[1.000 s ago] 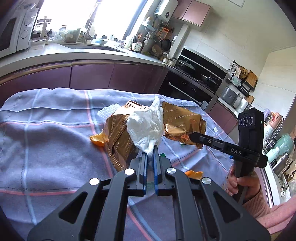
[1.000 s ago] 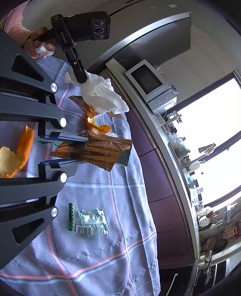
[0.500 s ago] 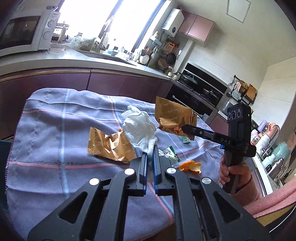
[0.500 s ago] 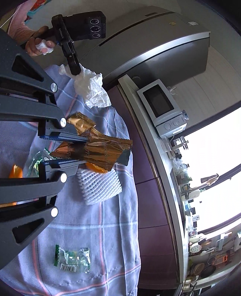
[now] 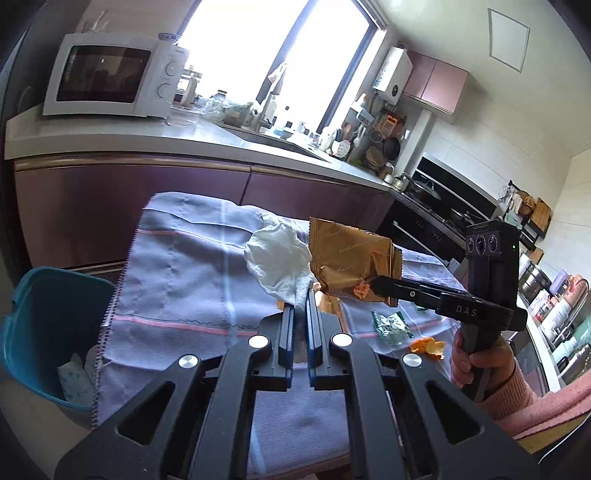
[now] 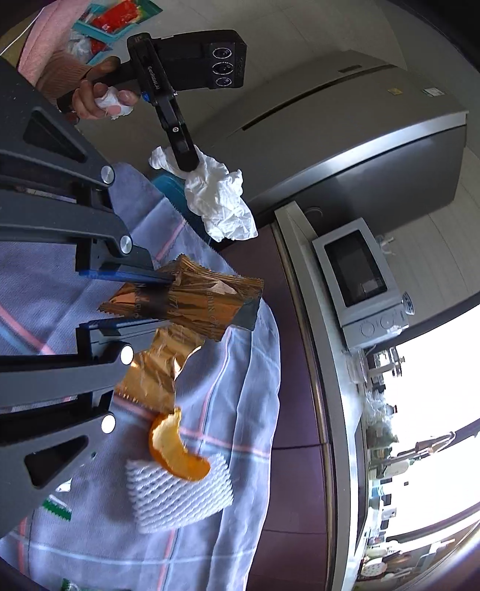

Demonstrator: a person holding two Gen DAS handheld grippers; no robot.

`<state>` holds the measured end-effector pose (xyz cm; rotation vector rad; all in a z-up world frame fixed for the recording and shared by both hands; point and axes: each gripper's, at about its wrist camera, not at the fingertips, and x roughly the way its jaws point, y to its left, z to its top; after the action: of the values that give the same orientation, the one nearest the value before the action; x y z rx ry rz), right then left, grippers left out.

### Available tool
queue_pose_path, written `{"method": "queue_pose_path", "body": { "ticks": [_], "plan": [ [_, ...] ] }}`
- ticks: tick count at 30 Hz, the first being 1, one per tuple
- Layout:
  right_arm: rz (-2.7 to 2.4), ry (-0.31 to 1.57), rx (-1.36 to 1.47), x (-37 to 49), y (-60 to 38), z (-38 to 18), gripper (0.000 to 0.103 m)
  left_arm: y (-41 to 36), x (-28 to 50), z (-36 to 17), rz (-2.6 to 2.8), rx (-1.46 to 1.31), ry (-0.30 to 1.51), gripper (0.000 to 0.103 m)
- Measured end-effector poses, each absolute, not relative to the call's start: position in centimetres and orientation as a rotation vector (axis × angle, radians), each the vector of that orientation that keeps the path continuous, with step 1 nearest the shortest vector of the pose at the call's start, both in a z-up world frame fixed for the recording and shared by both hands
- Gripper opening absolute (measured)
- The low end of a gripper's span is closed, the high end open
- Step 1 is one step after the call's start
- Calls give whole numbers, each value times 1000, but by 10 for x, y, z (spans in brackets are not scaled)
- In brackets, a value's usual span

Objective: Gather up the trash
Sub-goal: 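Carry the tissue and brown wrapper with both tools over the teal bin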

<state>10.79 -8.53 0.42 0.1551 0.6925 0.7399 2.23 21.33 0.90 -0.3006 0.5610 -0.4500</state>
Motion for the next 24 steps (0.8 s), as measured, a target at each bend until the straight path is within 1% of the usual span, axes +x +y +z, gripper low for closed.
{"method": "queue_pose_path", "body": {
  "ticks": [10, 17, 24],
  "plan": [
    [913, 730, 77, 120, -3, 11, 15, 295, -3, 16, -210, -309, 532, 6],
    [998, 765, 5, 132, 56, 9, 15, 356, 1, -1, -58, -348, 568, 6],
    [1036, 803, -34, 147, 102, 0, 15, 382, 17, -23, 7, -346, 616, 6]
  ]
}}
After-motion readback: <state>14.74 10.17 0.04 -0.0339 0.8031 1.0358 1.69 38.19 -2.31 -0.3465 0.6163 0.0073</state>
